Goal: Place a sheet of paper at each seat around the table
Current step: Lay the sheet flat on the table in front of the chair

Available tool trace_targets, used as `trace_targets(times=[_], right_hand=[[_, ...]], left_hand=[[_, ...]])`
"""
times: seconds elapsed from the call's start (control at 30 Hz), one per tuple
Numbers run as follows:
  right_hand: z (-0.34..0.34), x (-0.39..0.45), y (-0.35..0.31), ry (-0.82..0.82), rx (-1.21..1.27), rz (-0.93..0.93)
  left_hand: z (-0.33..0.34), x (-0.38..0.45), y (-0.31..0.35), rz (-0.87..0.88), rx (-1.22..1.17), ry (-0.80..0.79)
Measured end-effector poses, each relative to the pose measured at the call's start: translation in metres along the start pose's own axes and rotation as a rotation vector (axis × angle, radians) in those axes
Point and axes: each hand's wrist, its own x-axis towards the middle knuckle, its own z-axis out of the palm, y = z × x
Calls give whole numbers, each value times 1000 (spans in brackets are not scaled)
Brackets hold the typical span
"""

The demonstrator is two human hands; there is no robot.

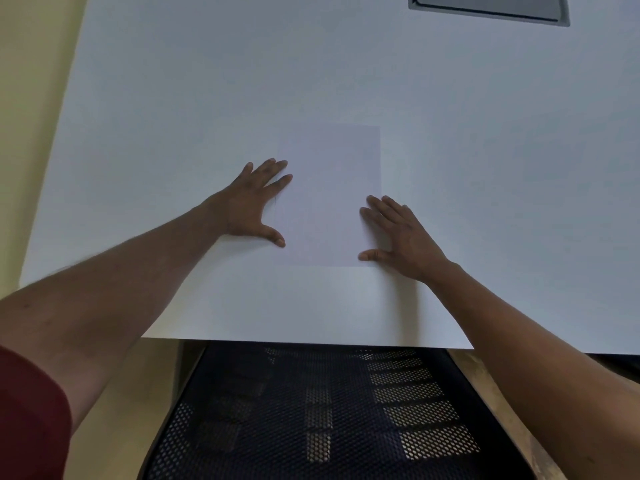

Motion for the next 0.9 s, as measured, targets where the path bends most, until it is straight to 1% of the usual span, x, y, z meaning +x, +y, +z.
trace_targets(times=[0.3,0.77,0.9], right_hand=[[0,0,-4,14,11,15],[-4,-1,-9,13,29,37],[-9,-3,-11,18,84,30]], left_hand=[[-5,-1,2,-12,-28,-15],[-10,-1,7,-19,3,-18],[-15,-3,9,-27,-107,18]])
